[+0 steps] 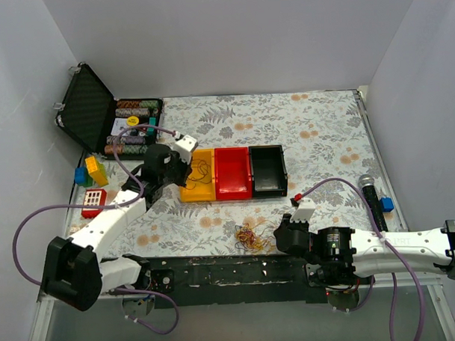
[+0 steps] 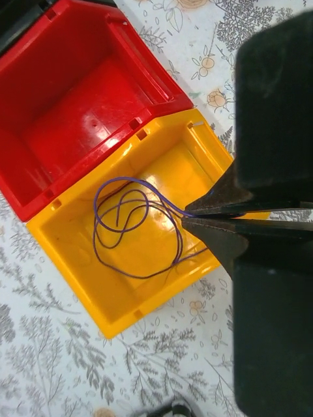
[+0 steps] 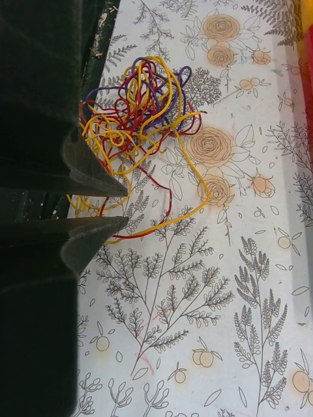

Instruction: Untangle the cables

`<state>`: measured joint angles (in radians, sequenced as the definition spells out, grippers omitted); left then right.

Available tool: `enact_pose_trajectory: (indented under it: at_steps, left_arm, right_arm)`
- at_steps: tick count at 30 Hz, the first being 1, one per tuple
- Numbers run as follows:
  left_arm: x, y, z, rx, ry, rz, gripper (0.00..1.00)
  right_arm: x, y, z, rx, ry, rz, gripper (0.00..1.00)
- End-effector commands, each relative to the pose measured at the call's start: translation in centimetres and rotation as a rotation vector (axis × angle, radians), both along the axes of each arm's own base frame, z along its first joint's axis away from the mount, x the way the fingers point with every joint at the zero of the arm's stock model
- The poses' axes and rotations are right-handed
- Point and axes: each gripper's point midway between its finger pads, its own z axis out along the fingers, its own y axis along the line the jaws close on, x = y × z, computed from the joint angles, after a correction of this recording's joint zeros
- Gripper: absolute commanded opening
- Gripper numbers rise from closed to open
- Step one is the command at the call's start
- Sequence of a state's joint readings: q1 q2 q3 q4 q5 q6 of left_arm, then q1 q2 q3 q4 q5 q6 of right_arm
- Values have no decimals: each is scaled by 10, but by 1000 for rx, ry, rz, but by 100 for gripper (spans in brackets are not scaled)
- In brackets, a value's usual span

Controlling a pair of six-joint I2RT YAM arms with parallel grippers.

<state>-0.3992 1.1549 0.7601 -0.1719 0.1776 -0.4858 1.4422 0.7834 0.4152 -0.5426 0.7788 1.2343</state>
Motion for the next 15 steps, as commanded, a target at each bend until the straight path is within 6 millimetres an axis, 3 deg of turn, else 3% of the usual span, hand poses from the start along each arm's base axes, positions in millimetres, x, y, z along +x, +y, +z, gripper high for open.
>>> enact_pose_trajectory:
  at_steps: [1, 5, 9, 11, 15]
  left_arm:
    - [9, -5, -18, 84, 13, 32, 0]
    - [22, -5, -39, 162, 39, 88, 0]
    - [36, -9, -35, 169, 15, 113, 3]
    - [39, -14, -31, 158, 12, 101, 23]
    - [49, -19, -12, 135, -27, 103, 49]
  right_arm:
    - [2, 3, 5, 34, -11, -19, 26]
    - [2, 5, 6, 31, -8, -17, 26]
    - [1, 5, 6, 30, -7, -15, 26]
    - [2, 6, 6, 32, -10, -12, 25]
    - [1, 10, 7, 34, -11, 1, 25]
